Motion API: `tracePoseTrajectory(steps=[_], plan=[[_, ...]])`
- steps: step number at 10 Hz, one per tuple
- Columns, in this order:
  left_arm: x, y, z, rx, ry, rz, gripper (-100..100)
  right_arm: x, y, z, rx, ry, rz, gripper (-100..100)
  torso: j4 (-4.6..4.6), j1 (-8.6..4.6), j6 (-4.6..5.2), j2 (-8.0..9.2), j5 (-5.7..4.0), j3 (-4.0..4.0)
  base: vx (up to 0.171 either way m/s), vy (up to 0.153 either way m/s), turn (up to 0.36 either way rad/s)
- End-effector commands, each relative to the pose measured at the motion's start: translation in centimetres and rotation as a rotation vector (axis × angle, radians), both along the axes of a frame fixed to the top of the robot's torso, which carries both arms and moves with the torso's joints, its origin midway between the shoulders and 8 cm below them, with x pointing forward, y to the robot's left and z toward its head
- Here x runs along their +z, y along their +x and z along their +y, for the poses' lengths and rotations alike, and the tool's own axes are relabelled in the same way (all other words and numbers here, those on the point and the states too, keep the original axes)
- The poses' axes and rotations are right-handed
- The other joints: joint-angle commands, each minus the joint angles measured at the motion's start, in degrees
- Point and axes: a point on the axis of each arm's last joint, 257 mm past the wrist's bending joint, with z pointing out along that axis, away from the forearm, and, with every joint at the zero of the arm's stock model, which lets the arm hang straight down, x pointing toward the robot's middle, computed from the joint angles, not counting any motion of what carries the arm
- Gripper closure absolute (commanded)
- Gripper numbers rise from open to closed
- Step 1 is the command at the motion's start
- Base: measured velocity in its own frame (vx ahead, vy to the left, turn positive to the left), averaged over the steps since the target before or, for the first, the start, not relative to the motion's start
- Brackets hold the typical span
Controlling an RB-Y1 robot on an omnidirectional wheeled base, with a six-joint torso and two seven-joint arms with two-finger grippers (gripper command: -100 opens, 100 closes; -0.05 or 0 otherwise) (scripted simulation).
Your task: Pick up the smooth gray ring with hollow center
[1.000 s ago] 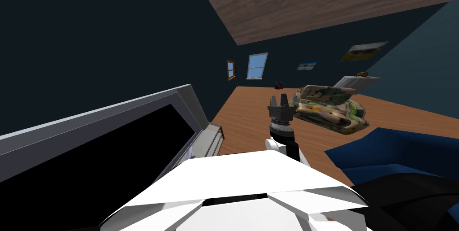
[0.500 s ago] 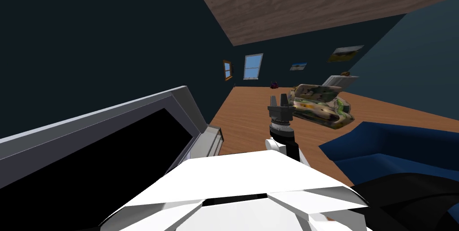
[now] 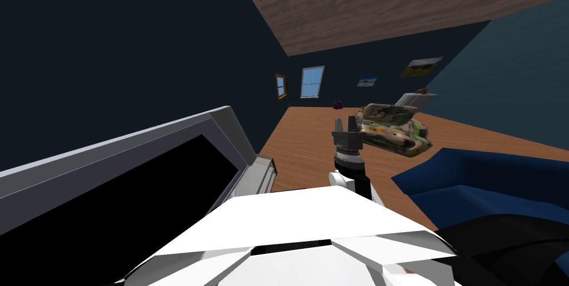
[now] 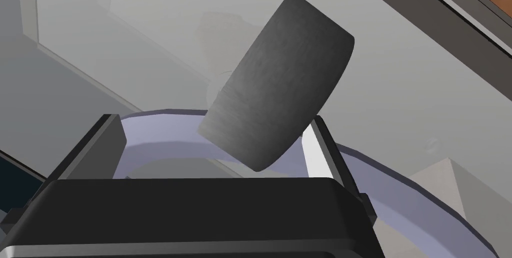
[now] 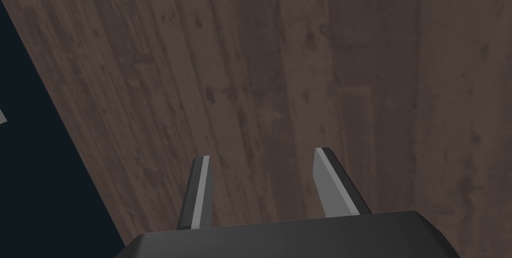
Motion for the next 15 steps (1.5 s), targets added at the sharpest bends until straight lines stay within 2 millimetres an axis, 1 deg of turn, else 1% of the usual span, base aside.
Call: tracePoseTrajectory(steps=[1, 4, 5, 6, 7, 10, 11, 12, 15], plan=[[-0.6, 0.5, -0.7, 0.007, 0.001, -0.002, -100, 0.0, 0.0, 0.0, 0.000, 0.000, 0.000, 0, 0.00, 0.00, 0.00, 0.00, 0.00, 0.00, -0.022, 0.024, -0.075], [-1.5, 1.1, -1.9, 0.017, -0.002, -0.001, -100, 0.0, 0.0, 0.0, 0.000, 0.000, 0.000, 0, 0.03, 0.06, 0.05, 0.02, 0.05, 0.02, -0.027, 0.028, -0.090], [-1.3, 0.9, -1.7, 0.015, -0.001, -0.002, -100, 0.0, 0.0, 0.0, 0.000, 0.000, 0.000, 0, 0.02, 0.02, 0.03, -0.03, 0.04, 0.00, 0.000, 0.000, 0.000], [-1.3, 0.9, -1.7, 0.015, -0.001, -0.002, 100, 0.0, 0.0, 0.0, 0.000, 0.000, 0.000, 0, 0.01, -0.03, 0.03, -0.07, 0.02, -0.03, 0.000, 0.000, 0.000], [-1.4, 0.7, -1.7, 0.015, -0.001, 0.002, 100, 0.0, 0.0, 0.0, 0.000, 0.000, 0.000, 0, 0.06, -0.05, 0.07, -0.11, -0.02, -0.02, 0.000, 0.001, -0.018], [-1.3, 1.0, -1.7, 0.010, 0.000, -0.002, 100, 0.0, 0.0, 0.0, 0.000, 0.000, 0.000, 0, 0.01, -0.05, -0.06, -0.10, 0.01, -0.04, 0.000, 0.000, 0.000], [-1.3, 1.0, -1.7, 0.010, 0.000, -0.002, 0, 0.0, 0.0, 0.0, 0.000, 0.000, 0.000, 0, 0.00, -0.05, -0.06, -0.10, 0.02, -0.05, 0.000, 0.000, 0.000], [-1.2, 1.0, -1.6, 0.015, -0.001, -0.002, 100, 0.0, 0.0, 0.0, 0.000, 0.000, 0.000, 0, 0.00, -0.05, -0.06, -0.10, 0.02, -0.05, 0.002, -0.004, 0.036], [-0.3, 0.4, -0.4, 0.004, 0.001, -0.002, 100, 0.0, 0.0, 0.0, 0.000, 0.000, 0.000, 0, -0.02, -0.18, -0.12, -0.18, -0.05, -0.09, 0.027, -0.028, 0.090]])
